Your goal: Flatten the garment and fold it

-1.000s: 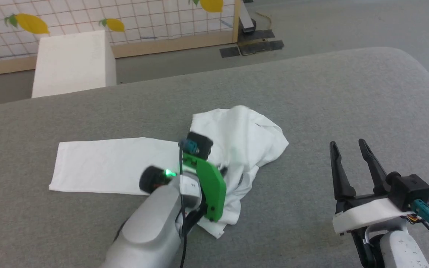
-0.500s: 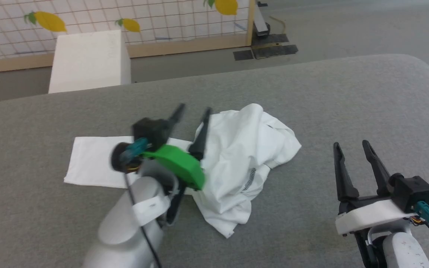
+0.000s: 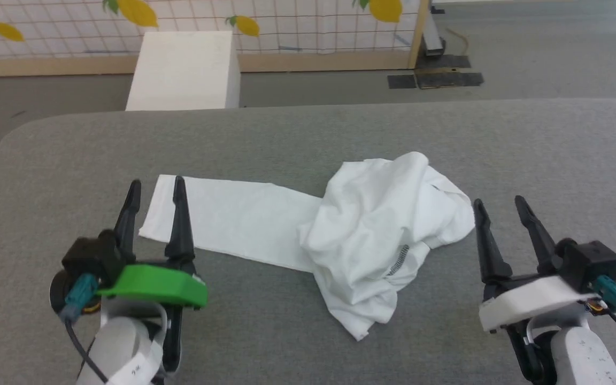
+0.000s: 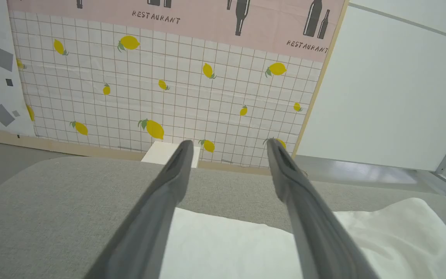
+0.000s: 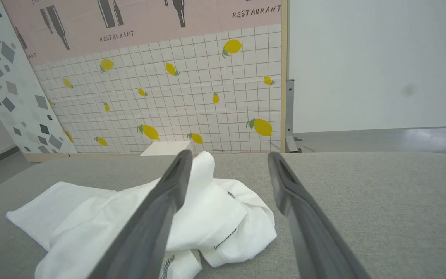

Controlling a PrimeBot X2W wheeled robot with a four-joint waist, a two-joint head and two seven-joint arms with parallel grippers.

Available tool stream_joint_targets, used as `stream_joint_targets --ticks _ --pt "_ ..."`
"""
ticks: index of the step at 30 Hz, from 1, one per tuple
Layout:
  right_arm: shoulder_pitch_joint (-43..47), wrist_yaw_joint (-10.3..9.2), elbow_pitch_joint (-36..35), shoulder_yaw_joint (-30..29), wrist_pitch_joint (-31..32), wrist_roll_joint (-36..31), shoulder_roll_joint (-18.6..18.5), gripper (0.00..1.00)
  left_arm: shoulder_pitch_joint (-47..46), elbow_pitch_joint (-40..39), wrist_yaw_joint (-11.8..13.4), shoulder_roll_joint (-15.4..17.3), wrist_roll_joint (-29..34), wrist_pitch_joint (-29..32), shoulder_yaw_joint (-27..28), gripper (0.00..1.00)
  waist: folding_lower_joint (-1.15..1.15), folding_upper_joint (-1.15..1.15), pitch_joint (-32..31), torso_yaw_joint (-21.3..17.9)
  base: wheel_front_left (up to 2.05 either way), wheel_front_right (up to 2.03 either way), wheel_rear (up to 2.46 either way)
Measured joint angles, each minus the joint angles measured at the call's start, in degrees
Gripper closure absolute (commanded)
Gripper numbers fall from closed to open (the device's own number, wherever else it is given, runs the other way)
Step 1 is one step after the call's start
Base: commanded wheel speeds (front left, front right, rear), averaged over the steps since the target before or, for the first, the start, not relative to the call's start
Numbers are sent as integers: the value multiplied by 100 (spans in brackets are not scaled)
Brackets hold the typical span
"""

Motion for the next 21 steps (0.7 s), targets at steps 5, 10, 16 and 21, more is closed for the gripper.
stream_joint_targets --ticks 5,10,16,21 --pt "-348 0 189 182 1023 230 -3 0 368 -252 -169 -229 276 -1 321 0 0 0 101 205 0 0 0" --pt "-919 0 489 323 2212 508 5 0 438 -356 -310 -413 534 -1 526 0 0 0 273 366 0 0 0" --pt "-1408 0 828 342 3471 626 2 55 432 -401 -448 -537 631 -1 665 0 0 0 460 556 0 0 0" --pt "-1527 0 772 130 3753 497 12 100 430 -389 -499 -568 742 -1 711 0 0 0 539 673 0 0 0"
